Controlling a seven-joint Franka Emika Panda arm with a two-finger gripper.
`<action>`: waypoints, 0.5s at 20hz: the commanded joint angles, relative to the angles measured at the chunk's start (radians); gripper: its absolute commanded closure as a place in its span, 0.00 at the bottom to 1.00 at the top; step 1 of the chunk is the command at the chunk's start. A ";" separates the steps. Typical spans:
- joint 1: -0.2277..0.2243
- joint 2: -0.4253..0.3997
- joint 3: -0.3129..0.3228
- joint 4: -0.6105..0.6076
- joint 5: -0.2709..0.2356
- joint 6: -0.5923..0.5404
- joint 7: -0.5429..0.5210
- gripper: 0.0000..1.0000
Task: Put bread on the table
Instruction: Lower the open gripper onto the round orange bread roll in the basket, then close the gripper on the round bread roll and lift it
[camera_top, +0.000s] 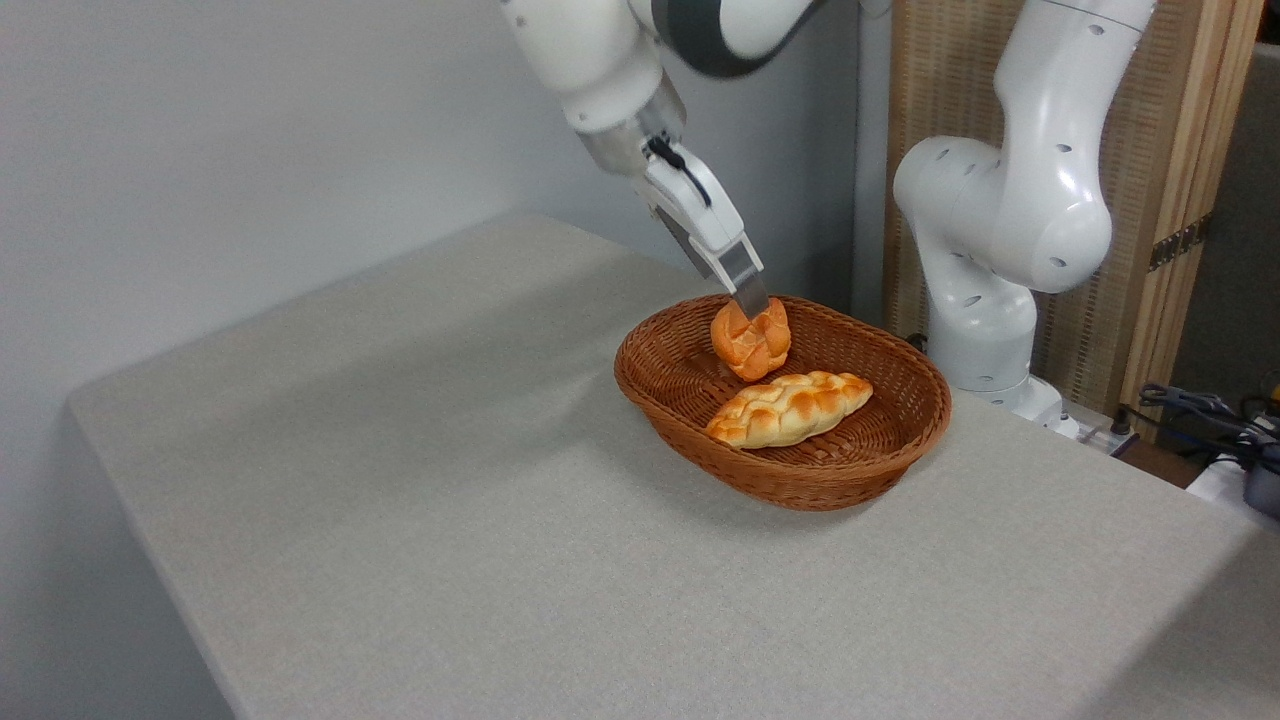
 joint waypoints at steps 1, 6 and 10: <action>-0.042 -0.016 0.013 -0.087 -0.028 0.047 -0.099 0.00; -0.072 -0.016 0.012 -0.167 -0.027 0.162 -0.111 0.00; -0.071 -0.013 0.012 -0.187 -0.022 0.186 -0.122 0.00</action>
